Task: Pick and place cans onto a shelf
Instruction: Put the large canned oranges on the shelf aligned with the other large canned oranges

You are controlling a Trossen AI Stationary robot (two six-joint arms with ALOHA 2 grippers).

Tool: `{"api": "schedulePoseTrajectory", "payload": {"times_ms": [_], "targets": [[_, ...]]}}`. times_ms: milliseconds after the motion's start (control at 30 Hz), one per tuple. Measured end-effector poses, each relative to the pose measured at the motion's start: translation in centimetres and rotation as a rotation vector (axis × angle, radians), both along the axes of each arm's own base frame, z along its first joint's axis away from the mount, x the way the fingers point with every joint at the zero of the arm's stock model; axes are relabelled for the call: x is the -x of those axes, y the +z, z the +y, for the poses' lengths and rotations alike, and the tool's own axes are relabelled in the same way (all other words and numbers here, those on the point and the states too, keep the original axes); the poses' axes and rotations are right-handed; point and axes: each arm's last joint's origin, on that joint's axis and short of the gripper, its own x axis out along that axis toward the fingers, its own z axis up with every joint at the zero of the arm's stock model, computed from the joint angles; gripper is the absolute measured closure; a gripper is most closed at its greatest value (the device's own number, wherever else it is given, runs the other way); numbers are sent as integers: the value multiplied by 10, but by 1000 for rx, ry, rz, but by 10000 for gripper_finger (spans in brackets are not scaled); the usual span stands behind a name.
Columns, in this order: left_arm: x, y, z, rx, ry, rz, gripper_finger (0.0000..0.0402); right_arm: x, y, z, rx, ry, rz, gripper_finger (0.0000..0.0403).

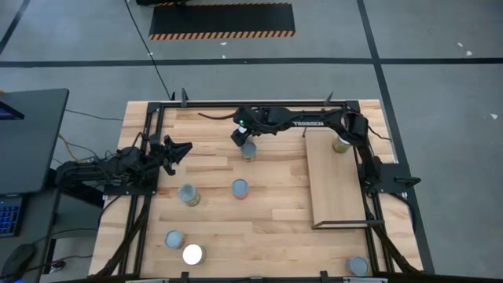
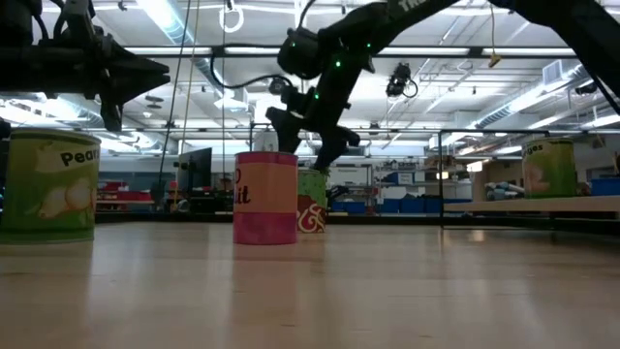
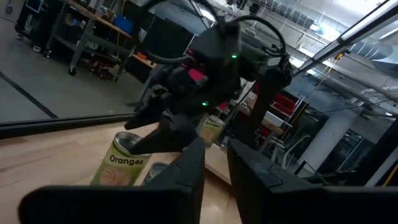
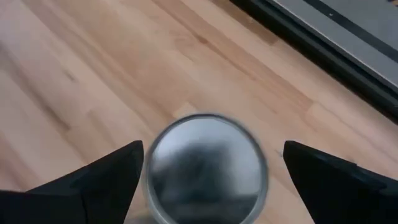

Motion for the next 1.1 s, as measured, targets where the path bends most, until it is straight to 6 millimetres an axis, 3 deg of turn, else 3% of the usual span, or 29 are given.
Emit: {"api": "schedulePoseTrajectory", "payload": {"times_ms": [267, 1100], "targets": [[0, 0, 0, 0, 0, 0, 297, 3, 1, -7, -25, 0, -7, 7], [1, -1, 2, 6, 59, 10, 296, -1, -9, -2, -106, -132, -65, 26]]}}
